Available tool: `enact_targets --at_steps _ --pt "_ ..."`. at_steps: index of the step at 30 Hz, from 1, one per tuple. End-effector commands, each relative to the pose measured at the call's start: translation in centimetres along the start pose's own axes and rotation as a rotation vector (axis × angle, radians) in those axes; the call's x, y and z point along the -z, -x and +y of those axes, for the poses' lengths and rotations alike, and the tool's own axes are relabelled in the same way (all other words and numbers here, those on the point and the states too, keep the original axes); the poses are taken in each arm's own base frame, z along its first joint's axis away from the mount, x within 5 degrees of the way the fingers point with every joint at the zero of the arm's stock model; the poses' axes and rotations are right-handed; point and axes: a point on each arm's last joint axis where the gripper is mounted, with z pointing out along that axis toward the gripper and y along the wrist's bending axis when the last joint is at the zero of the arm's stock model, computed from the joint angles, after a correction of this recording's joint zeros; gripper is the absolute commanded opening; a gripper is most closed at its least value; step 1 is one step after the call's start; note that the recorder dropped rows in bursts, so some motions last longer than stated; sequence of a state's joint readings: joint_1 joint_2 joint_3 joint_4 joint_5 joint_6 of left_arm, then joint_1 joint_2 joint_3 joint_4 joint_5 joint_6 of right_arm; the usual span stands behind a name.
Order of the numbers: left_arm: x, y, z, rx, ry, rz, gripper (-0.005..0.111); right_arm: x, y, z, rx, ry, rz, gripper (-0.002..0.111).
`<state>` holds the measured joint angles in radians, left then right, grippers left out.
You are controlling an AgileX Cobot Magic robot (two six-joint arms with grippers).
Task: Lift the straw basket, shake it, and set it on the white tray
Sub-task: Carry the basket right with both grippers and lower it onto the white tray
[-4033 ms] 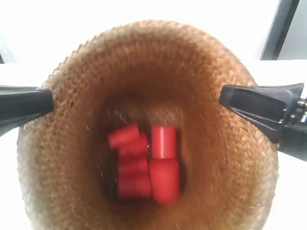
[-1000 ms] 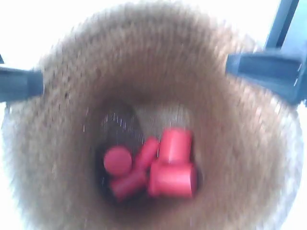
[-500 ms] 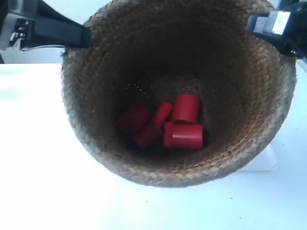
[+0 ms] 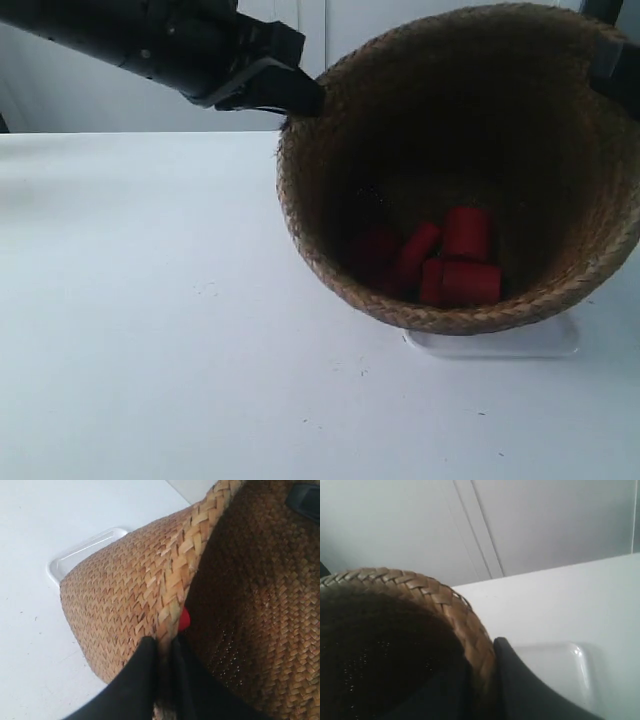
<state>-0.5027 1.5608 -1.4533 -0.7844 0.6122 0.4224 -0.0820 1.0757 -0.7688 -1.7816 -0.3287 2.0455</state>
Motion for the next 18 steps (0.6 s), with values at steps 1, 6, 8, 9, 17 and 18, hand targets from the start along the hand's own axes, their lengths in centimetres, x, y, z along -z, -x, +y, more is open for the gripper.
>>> enact_targets --at_steps 1,6,8,9,17,18 --pt "-1.0 0.9 1.3 0.017 0.039 0.030 0.000 -0.9 0.8 -5.7 -0.091 -0.307 -0.068 0.000" --pt "-2.9 2.3 2.0 0.037 -0.014 0.073 0.000 -0.7 1.9 -7.6 -0.077 -0.373 -0.095 0.000" --pt "-3.6 2.7 2.3 0.035 -0.021 0.079 0.000 -0.3 2.9 -7.7 -0.074 -0.378 -0.123 0.000" --pt "-3.9 2.9 2.5 0.036 -0.021 0.079 0.000 -0.2 3.2 -7.7 -0.073 -0.372 -0.131 0.000" --pt "-6.5 2.6 4.3 0.057 -0.013 0.113 0.000 -1.3 3.1 -8.9 -0.088 -0.397 -0.106 0.000" --pt "-6.8 2.5 4.5 0.058 -0.012 0.117 0.000 -1.6 2.9 -9.1 -0.092 -0.397 -0.094 0.000"
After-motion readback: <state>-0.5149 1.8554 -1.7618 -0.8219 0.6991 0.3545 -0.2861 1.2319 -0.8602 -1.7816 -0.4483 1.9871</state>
